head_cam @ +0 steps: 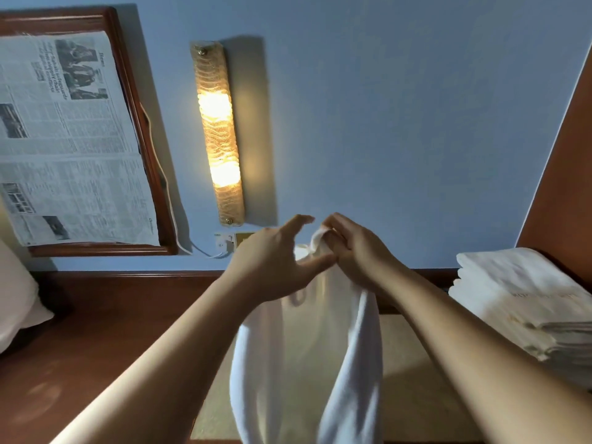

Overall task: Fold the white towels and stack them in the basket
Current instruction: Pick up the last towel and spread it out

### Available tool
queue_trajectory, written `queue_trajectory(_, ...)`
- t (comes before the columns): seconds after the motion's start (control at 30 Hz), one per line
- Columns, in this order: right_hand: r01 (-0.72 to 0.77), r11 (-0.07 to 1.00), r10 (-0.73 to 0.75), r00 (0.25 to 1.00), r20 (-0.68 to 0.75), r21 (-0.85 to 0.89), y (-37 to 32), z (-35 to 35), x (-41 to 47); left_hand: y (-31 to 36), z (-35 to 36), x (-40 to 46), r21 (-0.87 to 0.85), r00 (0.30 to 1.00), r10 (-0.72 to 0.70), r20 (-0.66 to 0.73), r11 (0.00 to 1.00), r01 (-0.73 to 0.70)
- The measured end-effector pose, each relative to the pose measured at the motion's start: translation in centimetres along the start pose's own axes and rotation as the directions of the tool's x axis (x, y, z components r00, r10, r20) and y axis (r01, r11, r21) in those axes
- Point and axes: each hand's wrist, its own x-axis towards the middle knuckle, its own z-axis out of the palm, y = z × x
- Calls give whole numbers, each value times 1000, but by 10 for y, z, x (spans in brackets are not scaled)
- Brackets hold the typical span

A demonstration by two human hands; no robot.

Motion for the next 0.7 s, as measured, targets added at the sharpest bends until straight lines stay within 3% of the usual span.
queue_trajectory(0.07, 69, 998, -69, 997, -31, -6, -12, -12, 8, 4, -3, 8, -64, 998, 7, -62, 998, -11)
queue_trajectory(0.17, 119, 993, -118, 992, -38, 18, -19, -31, 12, 6, -11, 15, -124, 999, 40, -33, 991, -44)
queue_trajectory(0.33, 180, 980, -179, 984, -18, 85, -29, -34, 5, 15, -12, 19, -56, 992, 58, -110, 996, -65)
queue_trajectory(0.5, 60, 996, -61, 998, -18, -61, -8, -21, -9, 21, -27, 18, 124, 978, 69, -196, 991, -45)
queue_trajectory(0.7, -276, 958, 263, 953, -150, -76, 73, 3, -49, -26, -49, 13, 121, 944, -114, -309, 980, 158)
